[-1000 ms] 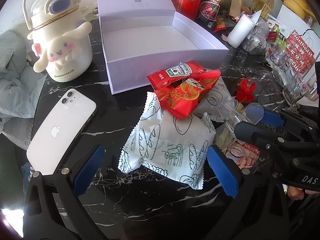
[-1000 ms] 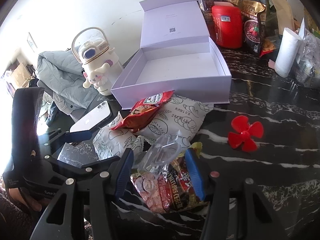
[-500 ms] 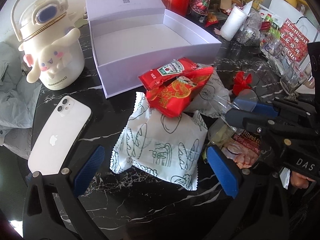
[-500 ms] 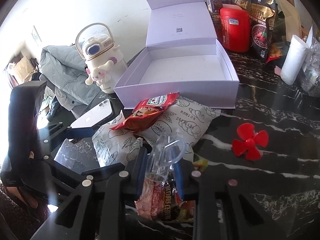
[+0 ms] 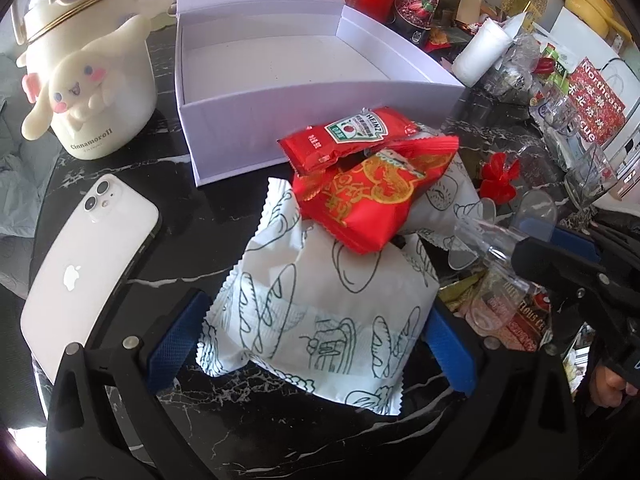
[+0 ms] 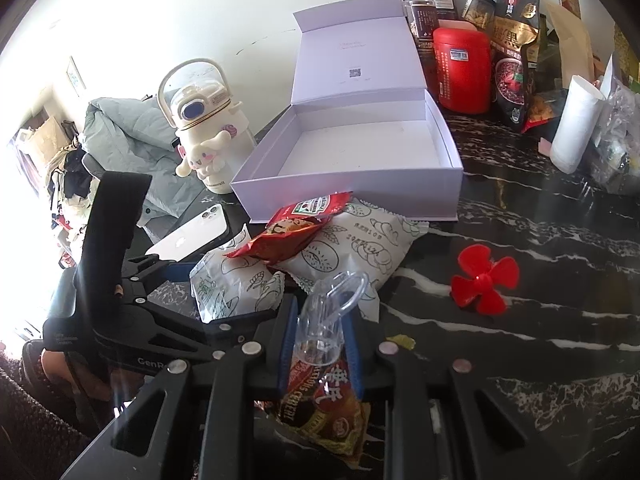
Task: Organize objects
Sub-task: 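Grasp the white bread bag with left tool while right tool grasps the clear plastic piece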
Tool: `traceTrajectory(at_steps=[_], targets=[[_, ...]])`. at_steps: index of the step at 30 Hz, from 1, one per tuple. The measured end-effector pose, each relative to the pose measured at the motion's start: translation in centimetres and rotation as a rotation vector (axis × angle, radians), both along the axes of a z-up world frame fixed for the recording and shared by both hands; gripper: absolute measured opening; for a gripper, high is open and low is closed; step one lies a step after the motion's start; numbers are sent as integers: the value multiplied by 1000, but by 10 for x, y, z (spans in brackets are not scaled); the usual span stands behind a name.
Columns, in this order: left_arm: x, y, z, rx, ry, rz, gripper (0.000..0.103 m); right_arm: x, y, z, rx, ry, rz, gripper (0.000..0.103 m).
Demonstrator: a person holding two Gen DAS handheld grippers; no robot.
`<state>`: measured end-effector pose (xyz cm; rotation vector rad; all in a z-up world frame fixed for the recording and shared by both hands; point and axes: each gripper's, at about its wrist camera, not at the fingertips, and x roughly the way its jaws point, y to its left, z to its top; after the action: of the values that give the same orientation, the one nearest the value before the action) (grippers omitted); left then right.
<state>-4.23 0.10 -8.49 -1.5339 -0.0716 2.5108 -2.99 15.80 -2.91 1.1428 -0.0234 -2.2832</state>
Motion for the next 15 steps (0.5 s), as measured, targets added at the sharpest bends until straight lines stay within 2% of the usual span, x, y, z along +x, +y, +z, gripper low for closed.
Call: traceTrajectory(at_steps=[2,6,10,15], targets=[[0,4,0,-25,-3,-19,100,1,0,-1,1,-6,4,22],[5,2,3,5,15,-7,89,3,5,-2,-20,-22,6,22],[9,5,6,2,19,-27,72,6,7,-1,-32,-18,6,22],[13,4,8,23,23,-27,69,10,12,1,-35,-9,-5,22]])
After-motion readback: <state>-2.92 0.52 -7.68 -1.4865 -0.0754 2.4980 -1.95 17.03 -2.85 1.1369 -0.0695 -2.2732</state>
